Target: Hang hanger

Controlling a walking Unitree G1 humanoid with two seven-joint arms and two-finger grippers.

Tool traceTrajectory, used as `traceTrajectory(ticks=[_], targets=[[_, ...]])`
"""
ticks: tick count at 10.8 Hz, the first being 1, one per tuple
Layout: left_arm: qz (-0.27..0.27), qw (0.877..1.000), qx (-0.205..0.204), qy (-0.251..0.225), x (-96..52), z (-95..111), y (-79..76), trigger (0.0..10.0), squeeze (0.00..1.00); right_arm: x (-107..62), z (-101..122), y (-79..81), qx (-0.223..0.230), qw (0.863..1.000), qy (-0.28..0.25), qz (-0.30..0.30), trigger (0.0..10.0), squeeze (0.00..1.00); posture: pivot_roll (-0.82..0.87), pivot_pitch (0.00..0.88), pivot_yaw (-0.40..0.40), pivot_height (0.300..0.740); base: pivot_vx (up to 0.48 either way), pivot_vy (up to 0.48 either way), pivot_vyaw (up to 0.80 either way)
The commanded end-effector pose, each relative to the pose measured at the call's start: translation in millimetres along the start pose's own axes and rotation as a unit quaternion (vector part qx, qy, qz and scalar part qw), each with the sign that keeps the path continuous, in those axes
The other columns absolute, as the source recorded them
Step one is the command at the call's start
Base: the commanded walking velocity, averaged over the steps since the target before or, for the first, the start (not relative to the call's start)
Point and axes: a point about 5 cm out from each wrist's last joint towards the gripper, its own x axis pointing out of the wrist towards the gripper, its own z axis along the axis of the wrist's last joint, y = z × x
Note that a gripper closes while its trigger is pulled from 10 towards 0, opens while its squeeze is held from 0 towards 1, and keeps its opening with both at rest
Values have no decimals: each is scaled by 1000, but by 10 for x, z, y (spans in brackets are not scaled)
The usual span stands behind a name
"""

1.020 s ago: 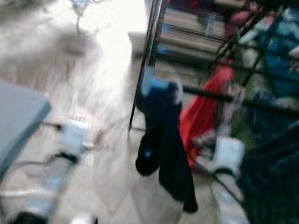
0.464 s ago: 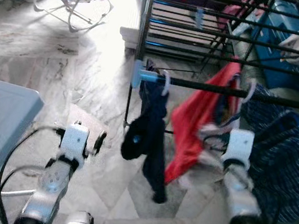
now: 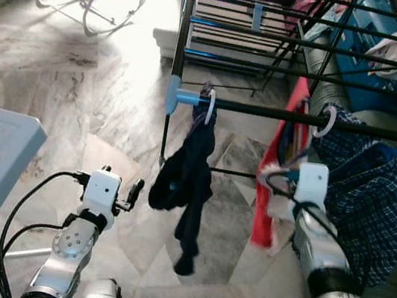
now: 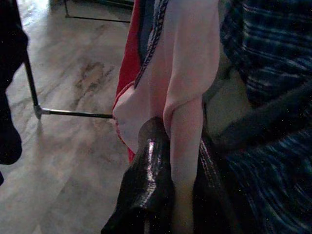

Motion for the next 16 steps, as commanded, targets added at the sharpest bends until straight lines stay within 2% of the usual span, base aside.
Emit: traceTrajectory(ticks=[1, 2, 3, 4, 7, 8, 9, 10, 11, 12, 13, 15, 16], targets=[[-5, 1000, 3, 6, -20, -15, -11, 10000, 0, 42, 135, 35, -5, 1000, -9, 15, 10000, 0, 38, 177, -84, 740, 0, 0, 0], [-5, 1000, 2, 7, -25, -17, -13, 10000, 0, 35, 102, 114, -1, 999, 6, 39, 10000, 0, 40, 175, -86, 740, 0, 0, 0], [-7, 1000, 2, 10, -42, -33, -29, 10000, 0, 2, 11, 249, -13, 997, 24, 76, 10000, 0, 42, 173, -85, 740, 0, 0, 0], [-9, 1000, 2, 11, -46, -33, -43, 10000, 0, -27, -70, 297, -33, 995, 33, 89, 10000, 0, 52, 170, -88, 740, 0, 0, 0], [-13, 1000, 6, 13, -35, -34, -42, 10000, 0, -109, -273, 256, -37, 994, 58, 84, 10000, 24, 47, 163, -87, 740, 0, 0, 0], [-16, 1000, 8, 13, -29, -31, -53, 10000, 0, -128, -320, 167, -43, 996, 58, 55, 10000, 843, 50, 155, -90, 740, 0, 0, 0], [-17, 1000, 8, 13, -24, -32, -62, 10000, 0, -123, -281, 94, -36, 998, 39, 29, 10000, 1000, 52, 145, -91, 740, 0, 0, 0], [-17, 1000, 8, 15, -38, -47, -64, 10000, 0, -138, -211, 71, -14, 1000, 8, 17, 10000, 1000, 54, 130, -92, 740, 0, 0, 0], [-17, 1000, 8, 18, -41, -58, -64, 10000, 0, -161, -166, 106, -23, 999, -18, 27, 10000, 1000, 61, 112, -101, 740, 0, 0, 0], [-18, 1000, 10, 18, -27, -55, -61, 10000, 0, -172, -165, 147, -13, 999, -24, 29, 10000, 1000, 68, 103, -106, 740, 0, 0, 0], [-13, 1000, 10, 13, 9, -15, -27, 10000, 0, -188, -89, 214, -17, 997, -57, 40, 10000, 1000, 74, 96, -105, 740, 0, 0, 0], [-11, 999, 29, -16, 53, 117, 39, 10000, 0, -219, 14, 171, -18, 994, -100, 27, 10000, 1000, 82, 90, -102, 740, 0, 0, 0], [14, 999, 35, -33, 85, 192, 145, 10000, 0, -259, 73, 101, -9, 991, -131, 14, 10000, 1000, 80, 96, -99, 740, 0, 0, 0]])
